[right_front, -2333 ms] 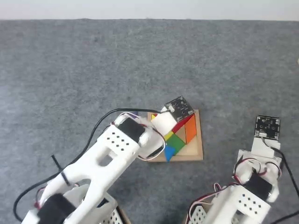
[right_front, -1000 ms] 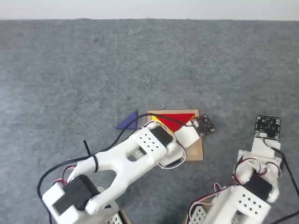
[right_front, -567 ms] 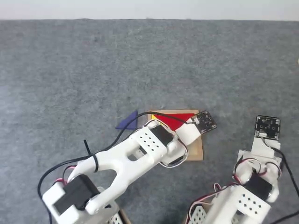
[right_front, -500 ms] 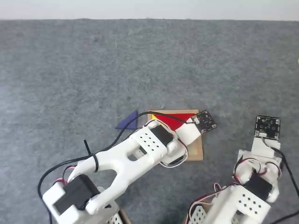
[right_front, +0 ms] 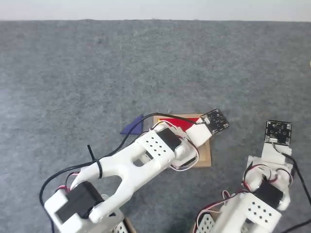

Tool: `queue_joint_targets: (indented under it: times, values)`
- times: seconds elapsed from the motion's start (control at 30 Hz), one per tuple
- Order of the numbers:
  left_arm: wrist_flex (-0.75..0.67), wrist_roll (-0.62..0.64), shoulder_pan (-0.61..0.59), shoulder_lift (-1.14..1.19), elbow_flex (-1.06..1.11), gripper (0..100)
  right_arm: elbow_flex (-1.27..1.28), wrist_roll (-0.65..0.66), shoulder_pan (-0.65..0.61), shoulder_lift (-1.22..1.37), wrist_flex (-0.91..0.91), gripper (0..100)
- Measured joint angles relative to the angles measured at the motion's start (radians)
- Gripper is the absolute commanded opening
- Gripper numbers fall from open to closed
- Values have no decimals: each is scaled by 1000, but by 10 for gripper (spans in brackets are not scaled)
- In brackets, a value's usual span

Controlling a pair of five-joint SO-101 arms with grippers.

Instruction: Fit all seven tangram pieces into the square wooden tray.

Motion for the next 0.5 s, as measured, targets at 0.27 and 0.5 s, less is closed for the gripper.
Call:
queue_joint_targets:
  times: [0.27, 0.5]
  values:
    - [0, -20, 51, 0, 0, 66, 0, 3, 5, 0, 0, 296]
    - [0, -20, 51, 0, 0, 66, -81, 2, 229, 0, 5, 296]
